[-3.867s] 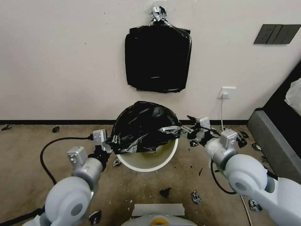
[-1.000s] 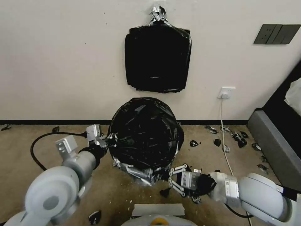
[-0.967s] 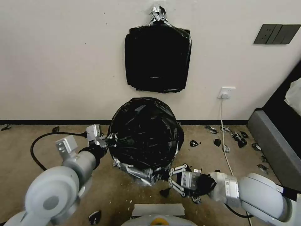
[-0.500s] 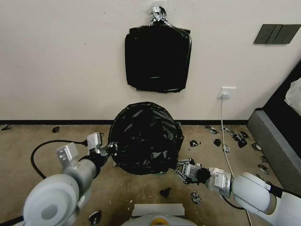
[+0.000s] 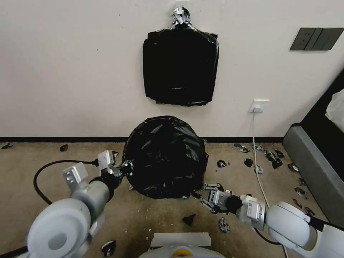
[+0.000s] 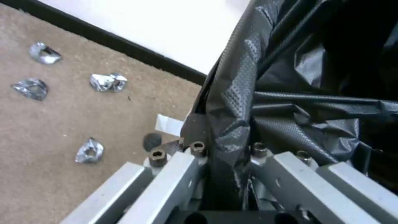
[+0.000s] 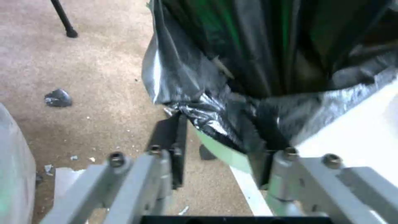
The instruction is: Place a trash bag onto the trash bin.
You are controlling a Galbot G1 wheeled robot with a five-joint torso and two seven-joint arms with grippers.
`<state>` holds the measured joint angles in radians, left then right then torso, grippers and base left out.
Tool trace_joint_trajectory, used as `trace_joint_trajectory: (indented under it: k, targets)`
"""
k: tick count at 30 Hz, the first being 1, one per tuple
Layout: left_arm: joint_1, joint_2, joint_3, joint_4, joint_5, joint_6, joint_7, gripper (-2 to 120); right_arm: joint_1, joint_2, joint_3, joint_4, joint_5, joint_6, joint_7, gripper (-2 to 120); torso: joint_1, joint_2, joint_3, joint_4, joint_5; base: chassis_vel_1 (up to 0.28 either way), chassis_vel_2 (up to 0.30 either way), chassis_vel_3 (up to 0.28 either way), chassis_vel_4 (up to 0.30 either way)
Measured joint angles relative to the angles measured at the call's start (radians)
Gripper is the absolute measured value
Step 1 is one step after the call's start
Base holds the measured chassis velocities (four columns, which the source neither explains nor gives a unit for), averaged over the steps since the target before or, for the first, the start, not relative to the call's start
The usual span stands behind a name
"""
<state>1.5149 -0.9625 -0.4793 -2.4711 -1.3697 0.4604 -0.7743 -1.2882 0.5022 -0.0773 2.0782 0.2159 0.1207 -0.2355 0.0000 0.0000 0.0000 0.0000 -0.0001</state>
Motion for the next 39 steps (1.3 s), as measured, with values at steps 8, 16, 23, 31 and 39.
trace_joint_trajectory:
  k: [8, 16, 23, 31, 39]
  targets:
    - [-0.009, 0.001, -0.003, 0.021, 0.003, -0.017, 0.000, 4, -0.059, 0.001, 0.036, 0.012, 0.058, 0.034, -0.004, 67, 0.000, 0.000, 0.000, 0.0000, 0.0000, 0.000, 0.000, 0.000, 0.000]
    - [-0.024, 0.006, -0.012, 0.050, 0.045, -0.058, 0.010, 4, -0.186, -0.019, 0.174, 0.078, 0.169, 0.017, 0.029, 93, 0.000, 0.000, 0.000, 0.0000, 0.0000, 0.000, 0.000, 0.000, 0.000]
    - [-0.023, -0.002, 0.050, 0.094, 0.213, -0.116, 0.055, 4, -0.353, -0.048, 0.341, 0.250, 0.397, -0.074, 0.109, 77, 0.000, 0.000, 0.000, -0.0001, -0.0001, 0.000, 0.000, 0.000, 0.000]
    - [-0.031, -0.021, 0.178, 0.114, 0.404, -0.154, 0.065, 4, -0.242, -0.061, 0.331, 0.424, 0.658, -0.299, 0.318, 46, 0.000, 0.000, 0.000, -0.0001, -0.0001, 0.000, 0.000, 0.000, 0.000]
    - [-0.101, -0.001, 0.300, 0.151, 0.492, -0.155, 0.067, 4, 0.078, -0.012, 0.204, 0.431, 0.979, -0.617, 0.599, 18, 0.000, 0.000, 0.000, 0.0006, 0.0000, 0.000, 0.000, 0.000, 0.000]
